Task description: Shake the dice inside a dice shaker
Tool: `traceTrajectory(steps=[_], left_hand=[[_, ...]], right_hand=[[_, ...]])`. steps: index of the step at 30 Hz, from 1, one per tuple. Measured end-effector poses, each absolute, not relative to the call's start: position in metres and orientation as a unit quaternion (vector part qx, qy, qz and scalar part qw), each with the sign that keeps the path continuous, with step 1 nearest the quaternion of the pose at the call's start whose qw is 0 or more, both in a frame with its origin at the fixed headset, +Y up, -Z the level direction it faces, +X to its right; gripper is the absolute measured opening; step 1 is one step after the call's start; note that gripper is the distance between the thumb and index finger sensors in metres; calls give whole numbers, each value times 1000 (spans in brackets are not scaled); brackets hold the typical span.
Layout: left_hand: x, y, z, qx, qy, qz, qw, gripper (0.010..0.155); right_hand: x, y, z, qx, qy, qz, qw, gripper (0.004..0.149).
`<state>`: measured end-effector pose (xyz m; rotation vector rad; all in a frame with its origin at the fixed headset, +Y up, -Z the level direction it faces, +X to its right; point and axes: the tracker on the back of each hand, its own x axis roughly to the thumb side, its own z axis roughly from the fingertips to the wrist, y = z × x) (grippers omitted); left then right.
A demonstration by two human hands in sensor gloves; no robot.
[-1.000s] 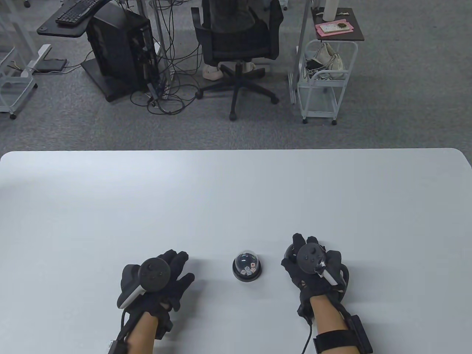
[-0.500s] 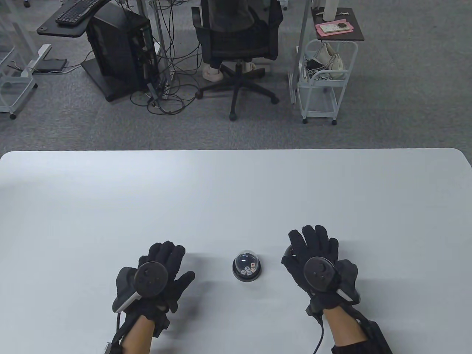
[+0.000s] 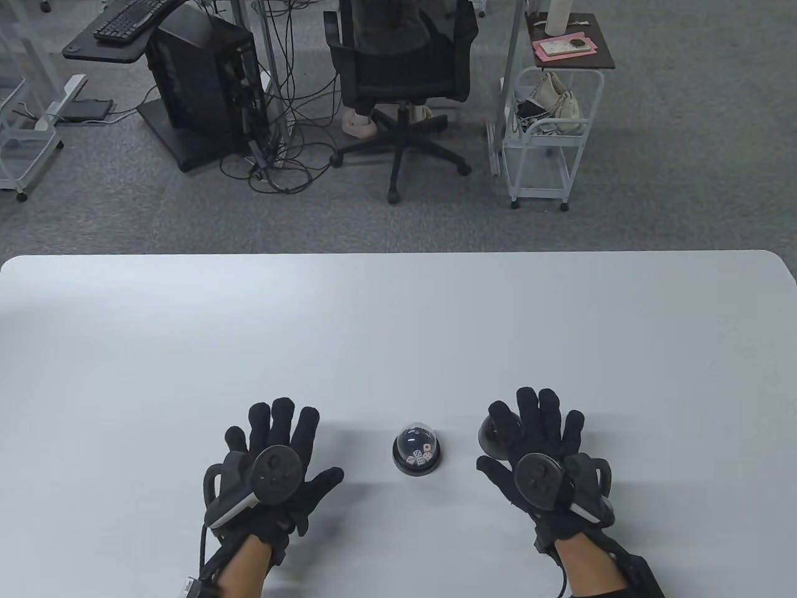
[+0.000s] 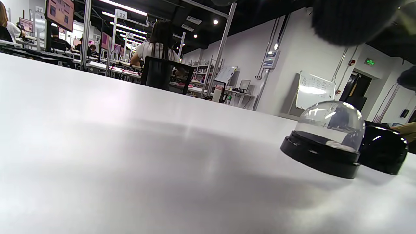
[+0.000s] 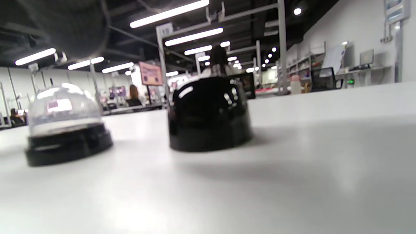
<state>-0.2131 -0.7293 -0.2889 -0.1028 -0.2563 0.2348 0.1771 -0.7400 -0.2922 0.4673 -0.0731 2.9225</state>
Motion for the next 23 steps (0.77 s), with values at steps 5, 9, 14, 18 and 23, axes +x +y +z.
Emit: traceTrajectory(steps=[5,9,14,18,23], left_hand=[[-214,-732,-290,-60,-119,117,984,92],[-215,-735,-293,-73,-114,117,984,92],[-214,-736,-293,-73,-116,122,983,91],[-214,-736,-293,-69,-117,123,983,91],[-214,-736,-293,-76,-115,121,983,91]], right_hand=[[174,-743,-293,159,-5,985,71,79],[175,-743,-293,155,0,985,76,79],[177,-742,-293,150,2,986,78,79],[177,-742,-293,148,5,986,75,79],[178,-742,-292,142,13,987,72,79]])
